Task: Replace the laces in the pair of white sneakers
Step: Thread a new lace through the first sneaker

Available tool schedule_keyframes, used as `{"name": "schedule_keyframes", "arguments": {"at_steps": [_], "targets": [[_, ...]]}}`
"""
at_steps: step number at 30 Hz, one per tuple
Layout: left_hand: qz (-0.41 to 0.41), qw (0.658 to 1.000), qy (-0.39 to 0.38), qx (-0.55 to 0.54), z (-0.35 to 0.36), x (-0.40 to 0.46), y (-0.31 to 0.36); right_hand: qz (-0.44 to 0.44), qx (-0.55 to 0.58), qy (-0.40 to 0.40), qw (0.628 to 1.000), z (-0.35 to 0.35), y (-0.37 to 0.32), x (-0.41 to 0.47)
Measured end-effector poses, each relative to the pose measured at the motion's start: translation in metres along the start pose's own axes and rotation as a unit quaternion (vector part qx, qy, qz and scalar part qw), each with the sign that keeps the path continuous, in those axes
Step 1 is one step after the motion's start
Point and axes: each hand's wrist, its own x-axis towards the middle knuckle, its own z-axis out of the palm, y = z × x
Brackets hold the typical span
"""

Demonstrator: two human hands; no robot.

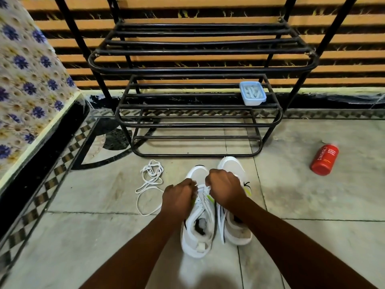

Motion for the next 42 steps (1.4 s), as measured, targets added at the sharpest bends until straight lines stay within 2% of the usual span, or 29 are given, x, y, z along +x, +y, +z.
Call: {"name": "schedule_keyframes", "arguments": {"at_steps": [10, 20, 24, 26, 29, 31, 33, 35, 37, 40, 42], "targets": [[-0.05, 0.998, -0.025, -0.04, 0.001, 0.004, 0.002, -0.004, -0.041, 0.013, 0.999, -0.005, -0.007, -0.002], [-0.053, 0.997, -0.009, -0.057, 0.001, 0.002, 0.0, -0.011, -0.109, 0.005, 0.994, -0.013, -0.014, -0.006], [-0.052, 0.996, -0.018, -0.072, -0.001, 0.002, 0.001, -0.032, -0.096, -0.009, 0.995, -0.011, -0.005, -0.008], [-0.041, 0.993, -0.026, -0.109, 0.001, 0.005, 0.0, -0.041, -0.048, 0.009, 0.998, -0.009, 0.005, -0.01], [-0.043, 0.988, -0.011, -0.149, -0.008, 0.008, -0.003, -0.028, 0.083, 0.1, 0.991, -0.008, 0.018, -0.01], [-0.046, 0.976, 0.029, -0.211, -0.019, 0.011, -0.006, -0.026, 0.19, 0.153, 0.969, -0.011, 0.022, -0.012], [-0.043, 0.959, 0.083, -0.266, -0.036, 0.014, -0.004, -0.029, 0.309, 0.207, 0.928, -0.024, 0.022, -0.017], [-0.029, 0.934, 0.126, -0.334, -0.058, 0.015, 0.005, -0.03, 0.395, 0.237, 0.887, -0.044, 0.017, -0.022], [-0.015, 0.899, 0.135, -0.417, -0.086, 0.012, 0.019, -0.035, 0.446, 0.256, 0.857, -0.068, 0.011, -0.025], [0.003, 0.843, 0.144, -0.519, -0.139, 0.006, 0.044, -0.055, 0.499, 0.277, 0.819, -0.11, -0.002, -0.032], [0.002, 0.818, 0.162, -0.553, -0.175, 0.001, 0.059, -0.069, 0.517, 0.291, 0.802, -0.141, -0.009, -0.042]]}}
